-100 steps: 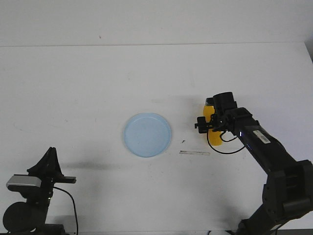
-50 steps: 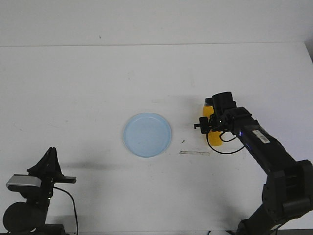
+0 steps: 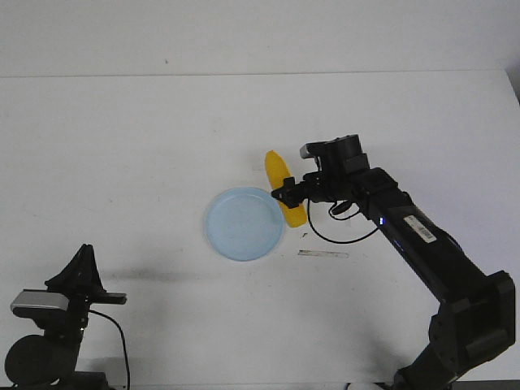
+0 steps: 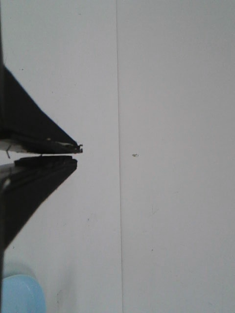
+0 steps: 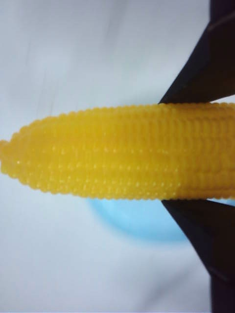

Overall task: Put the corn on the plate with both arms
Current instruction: 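Carry the corn with the right gripper over the blue plate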

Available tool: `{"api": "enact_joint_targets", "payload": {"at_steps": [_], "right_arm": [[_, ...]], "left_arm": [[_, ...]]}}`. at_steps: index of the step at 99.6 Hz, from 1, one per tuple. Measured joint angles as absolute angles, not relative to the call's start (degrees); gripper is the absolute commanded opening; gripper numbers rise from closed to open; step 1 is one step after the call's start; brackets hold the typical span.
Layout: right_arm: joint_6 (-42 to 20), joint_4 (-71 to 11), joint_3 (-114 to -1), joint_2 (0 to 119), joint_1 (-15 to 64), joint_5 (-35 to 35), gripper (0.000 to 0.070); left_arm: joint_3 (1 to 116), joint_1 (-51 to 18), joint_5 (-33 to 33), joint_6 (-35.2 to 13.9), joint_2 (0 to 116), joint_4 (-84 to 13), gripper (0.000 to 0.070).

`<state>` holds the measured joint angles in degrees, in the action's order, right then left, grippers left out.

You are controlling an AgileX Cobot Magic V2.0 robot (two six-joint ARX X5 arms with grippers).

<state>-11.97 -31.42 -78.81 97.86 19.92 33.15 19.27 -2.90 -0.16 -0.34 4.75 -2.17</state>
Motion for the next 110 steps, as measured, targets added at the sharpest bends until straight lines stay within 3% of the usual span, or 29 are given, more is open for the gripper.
{"api": "enact_joint_targets", "payload": {"at_steps": [44, 72, 110], "right_arm": [[-15.16, -23.38, -78.81, 104.64, 30.76, 31.55, 0.0323], [-19.77, -23.35, -78.67, 108.71, 30.83, 29.21, 0.0323], [-21.02, -27.46, -78.67, 109.01, 30.89, 26.81, 0.0348]], "left_arm": [[19.27, -2.90, -0.16, -0.34, 4.75, -2.17, 0.0001], [19.27, -2.90, -0.16, -0.34, 4.75, -2.17, 0.0001], [19.27, -2.90, -0.16, -0.34, 4.75, -2.17, 0.0001]]}}
